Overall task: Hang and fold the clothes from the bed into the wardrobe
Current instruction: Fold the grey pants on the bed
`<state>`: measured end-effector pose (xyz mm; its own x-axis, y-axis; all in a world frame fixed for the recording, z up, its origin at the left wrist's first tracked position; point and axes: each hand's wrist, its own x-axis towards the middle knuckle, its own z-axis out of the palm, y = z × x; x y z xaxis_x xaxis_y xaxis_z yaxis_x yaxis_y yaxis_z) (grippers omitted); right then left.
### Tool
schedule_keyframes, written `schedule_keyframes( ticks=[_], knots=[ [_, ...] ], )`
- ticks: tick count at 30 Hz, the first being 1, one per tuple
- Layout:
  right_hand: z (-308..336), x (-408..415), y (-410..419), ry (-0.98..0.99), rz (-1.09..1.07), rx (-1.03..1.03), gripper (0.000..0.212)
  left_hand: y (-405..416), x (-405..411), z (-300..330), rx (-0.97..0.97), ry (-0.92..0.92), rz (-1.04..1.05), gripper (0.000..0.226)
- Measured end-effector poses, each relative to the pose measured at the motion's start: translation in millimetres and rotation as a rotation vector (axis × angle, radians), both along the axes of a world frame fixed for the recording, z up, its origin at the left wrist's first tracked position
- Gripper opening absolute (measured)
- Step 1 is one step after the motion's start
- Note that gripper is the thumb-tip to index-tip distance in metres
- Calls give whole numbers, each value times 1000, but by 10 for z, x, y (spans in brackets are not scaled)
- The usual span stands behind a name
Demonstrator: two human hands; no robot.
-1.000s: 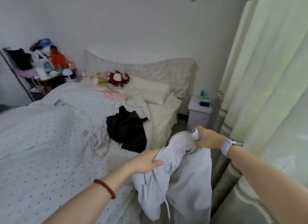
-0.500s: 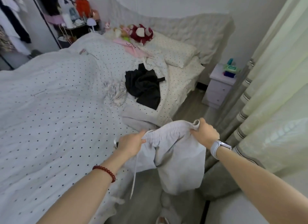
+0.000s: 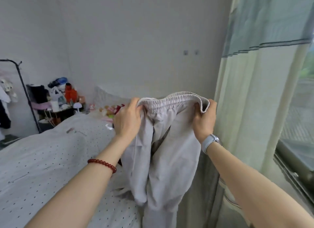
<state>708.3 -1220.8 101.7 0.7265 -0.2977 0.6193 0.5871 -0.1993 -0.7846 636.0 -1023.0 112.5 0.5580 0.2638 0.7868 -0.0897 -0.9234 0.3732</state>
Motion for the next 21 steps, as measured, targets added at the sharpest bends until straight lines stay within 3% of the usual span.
schedule_keyframes(
  ticks=[3, 7, 10, 14, 19, 21],
  knots=[
    [724, -139, -155, -229, -64, 70, 13, -259, -108, 730, -29, -210, -94, 26],
    [1335, -282, -354, -357, -116, 70, 12, -457, -267, 1263, -29, -303, -172, 27],
    [1535, -333, -463, -351, -124, 4, 12, -381, -287, 1444, 56, -168, -145, 26],
    [1309, -321, -476, -149, -55, -110, 27, -41, -349, 1244, 165, 69, -167, 31],
    [762, -336, -178, -78, 49, -242, 20, 370, -806, 725, 71, 338, -181, 41],
    [630, -344, 90, -107, 58, -256, 18, 531, -950, 626, 1, 375, -177, 32]
  ],
)
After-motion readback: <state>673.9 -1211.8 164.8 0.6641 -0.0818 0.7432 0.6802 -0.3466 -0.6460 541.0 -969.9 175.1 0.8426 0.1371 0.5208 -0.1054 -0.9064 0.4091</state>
